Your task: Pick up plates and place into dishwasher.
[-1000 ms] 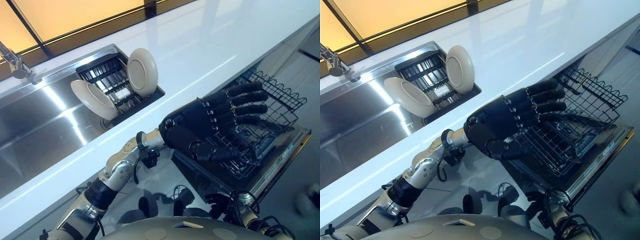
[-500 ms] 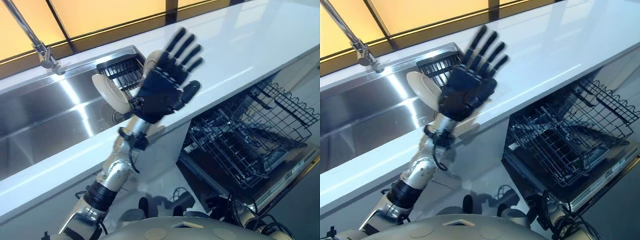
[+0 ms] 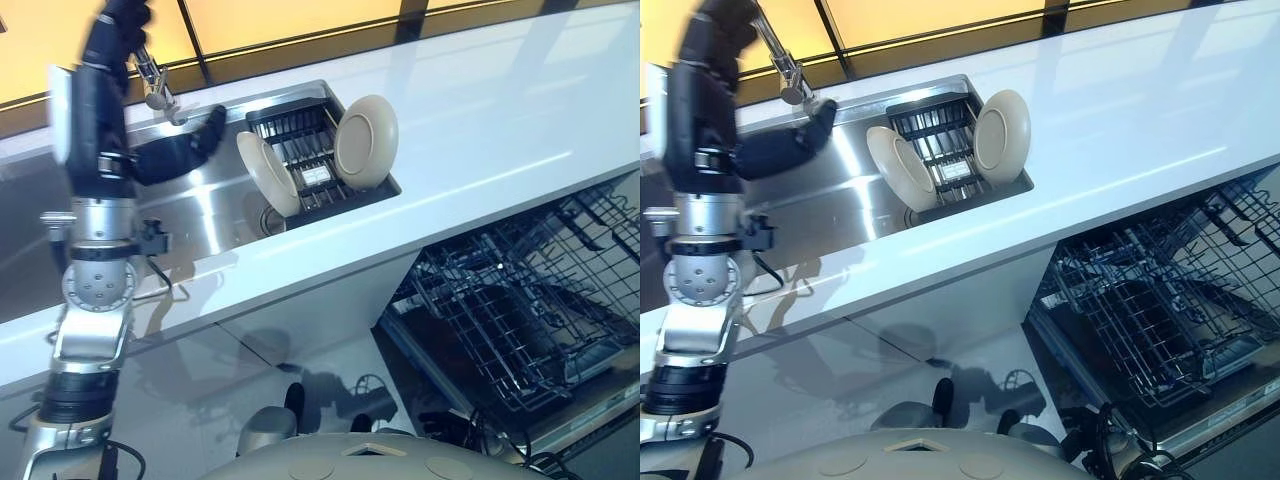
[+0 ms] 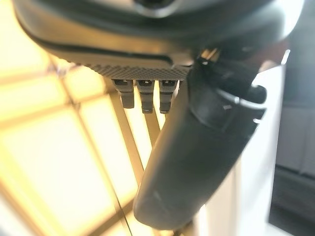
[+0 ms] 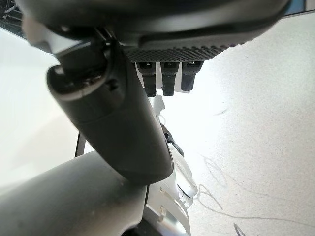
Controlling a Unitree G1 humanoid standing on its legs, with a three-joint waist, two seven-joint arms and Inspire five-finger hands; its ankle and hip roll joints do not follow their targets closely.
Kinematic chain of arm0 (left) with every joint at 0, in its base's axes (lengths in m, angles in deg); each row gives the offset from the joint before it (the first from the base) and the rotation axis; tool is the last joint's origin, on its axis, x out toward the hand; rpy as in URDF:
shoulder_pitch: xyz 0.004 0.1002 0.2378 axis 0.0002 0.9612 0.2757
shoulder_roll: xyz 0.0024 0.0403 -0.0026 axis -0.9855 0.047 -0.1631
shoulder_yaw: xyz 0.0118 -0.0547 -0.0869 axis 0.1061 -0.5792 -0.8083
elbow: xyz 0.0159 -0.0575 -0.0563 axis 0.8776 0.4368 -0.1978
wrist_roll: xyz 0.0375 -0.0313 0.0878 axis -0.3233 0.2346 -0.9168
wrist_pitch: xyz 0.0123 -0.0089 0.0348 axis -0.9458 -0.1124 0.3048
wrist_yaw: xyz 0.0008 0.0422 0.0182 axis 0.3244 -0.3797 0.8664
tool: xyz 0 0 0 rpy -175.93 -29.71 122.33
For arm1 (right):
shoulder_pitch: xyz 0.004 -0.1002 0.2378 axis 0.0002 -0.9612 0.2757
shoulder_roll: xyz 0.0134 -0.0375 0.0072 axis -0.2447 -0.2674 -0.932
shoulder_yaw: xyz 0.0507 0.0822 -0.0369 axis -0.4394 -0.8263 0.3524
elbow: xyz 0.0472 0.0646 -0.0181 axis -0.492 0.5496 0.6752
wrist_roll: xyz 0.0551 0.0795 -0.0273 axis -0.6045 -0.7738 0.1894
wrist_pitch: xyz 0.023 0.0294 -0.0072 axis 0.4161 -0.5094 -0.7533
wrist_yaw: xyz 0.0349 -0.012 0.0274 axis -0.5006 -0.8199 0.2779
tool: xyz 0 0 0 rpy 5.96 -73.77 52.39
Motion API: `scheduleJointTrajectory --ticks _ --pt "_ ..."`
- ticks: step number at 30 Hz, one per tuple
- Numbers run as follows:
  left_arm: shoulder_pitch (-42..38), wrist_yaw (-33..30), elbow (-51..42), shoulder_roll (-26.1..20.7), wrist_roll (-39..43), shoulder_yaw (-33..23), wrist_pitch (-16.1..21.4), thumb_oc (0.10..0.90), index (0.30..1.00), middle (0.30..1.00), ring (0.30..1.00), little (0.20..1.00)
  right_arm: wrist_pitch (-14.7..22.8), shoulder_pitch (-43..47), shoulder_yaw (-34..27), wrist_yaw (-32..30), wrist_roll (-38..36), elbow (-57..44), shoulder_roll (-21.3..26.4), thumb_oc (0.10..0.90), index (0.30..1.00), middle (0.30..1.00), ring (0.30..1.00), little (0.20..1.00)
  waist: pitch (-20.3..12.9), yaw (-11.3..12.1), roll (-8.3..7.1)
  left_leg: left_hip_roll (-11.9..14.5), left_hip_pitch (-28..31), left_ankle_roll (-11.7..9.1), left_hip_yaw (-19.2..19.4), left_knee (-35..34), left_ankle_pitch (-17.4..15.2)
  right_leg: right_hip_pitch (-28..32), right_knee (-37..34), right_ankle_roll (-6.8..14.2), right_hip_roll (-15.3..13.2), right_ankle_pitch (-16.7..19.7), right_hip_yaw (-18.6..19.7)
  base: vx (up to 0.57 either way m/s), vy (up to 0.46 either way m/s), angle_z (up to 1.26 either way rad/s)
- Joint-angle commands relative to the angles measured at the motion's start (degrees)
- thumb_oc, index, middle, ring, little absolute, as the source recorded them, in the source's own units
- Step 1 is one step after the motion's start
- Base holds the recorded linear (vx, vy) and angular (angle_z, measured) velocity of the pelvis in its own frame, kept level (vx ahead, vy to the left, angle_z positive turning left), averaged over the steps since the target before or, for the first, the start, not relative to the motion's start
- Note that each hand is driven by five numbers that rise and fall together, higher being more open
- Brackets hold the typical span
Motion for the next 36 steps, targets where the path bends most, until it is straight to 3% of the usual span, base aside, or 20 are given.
scheduleJointTrajectory --ticks 1,7,10,13,21,28,36 --pt "-2.24 -5.6 -1.29 -7.1 -8.47 -5.43 0.08 0.8 0.9 0.9 0.9 0.9 -0.16 0.13 0.57 1.58 0.11 -5.33 -2.18 0.8 0.9 0.9 0.9 0.9 -3.02 -1.17 -0.53 -2.57 -0.82 -0.53 1.94 5.09 -9.19 -3.41 7.33 1.86 0.19 -6.66 1.98 0.04 0.074 0.08" --pt "-2.61 -4.81 8.44 -18.2 -16.94 -6.45 -3.07 0.8 0.9 0.9 0.9 0.9 -1.86 0.93 0.69 4.01 1.03 -6.98 -1.01 0.8 0.9 0.9 0.9 0.9 -4.27 -2.43 0.95 -3.12 0.89 0.24 2.95 3.34 -9.45 -3.62 7.92 2.52 -0.22 -6.87 2.78 0.07 0.096 0.02" --pt "-3.7 -0.36 12.44 -22.73 -17.48 -4.7 -4.12 0.8 0.9 0.9 0.9 0.9 -2.25 1.37 0.5 4.81 0.84 -7.05 -0.28 0.8 0.9 0.9 0.9 0.9 -4.69 -3.1 1.49 -3.4 1.87 0.69 3.55 2.06 -9.29 -3.63 8.08 3.02 -0.24 -6.77 3.15 0.08 0.09 -0.02" --pt "-5.37 5.51 14.55 -24.72 -16.82 -2.14 -4.77 0.8 0.9 0.9 0.9 0.9 -2.77 1.7 -0.17 5.6 0.93 -7.22 0.36 0.8 0.9 0.9 0.9 0.9 -4.85 -3.87 1.94 -3.62 2.44 1.02 4.24 1.24 -9.19 -3.86 8.37 3.51 -0.22 -6.65 3.73 0.06 0.093 -0.03" --pt "-12.92 14.8 18.71 -31.34 -29.23 6.43 -6.14 0.8 0.9 0.9 0.9 0.9 -2.72 1.79 -1.06 7.06 1.47 -6.18 2.12 0.8 0.9 0.9 0.9 0.9 -4.82 -6.23 2.46 -4.19 3.28 2.31 6.13 1.07 -9.88 -4.66 8.88 4.82 -0.36 -5.85 5.83 0.06 0.064 -0.13" --pt "-18.14 18.26 23.97 -33.77 -29.74 12.45 -7.22 0.8 0.9 0.9 0.9 0.9 -2.79 1.76 -1.03 7.55 1.82 -6.82 2.45 0.8 0.9 0.9 0.9 0.9 -4.75 -7.34 2.71 -4.51 3.53 3.08 7.01 1.24 -10.37 -5.28 9.18 5.4 -0.16 -5.42 7.37 0.04 0.028 -0.16" --pt "-21.38 21.39 27.05 -32.21 -30.25 16.3 -7.93 0.8 0.9 0.9 0.9 0.9 -3.08 2.24 -1.04 7.32 1.22 -6.89 2.21 0.8 0.9 0.9 0.9 0.9 -4.6 -7.99 2.76 -4.79 3.68 3.56 7.31 1.27 -10.58 -5.9 9.6 5.64 0.07 -5.14 8.24 0.02 0.012 -0.07"
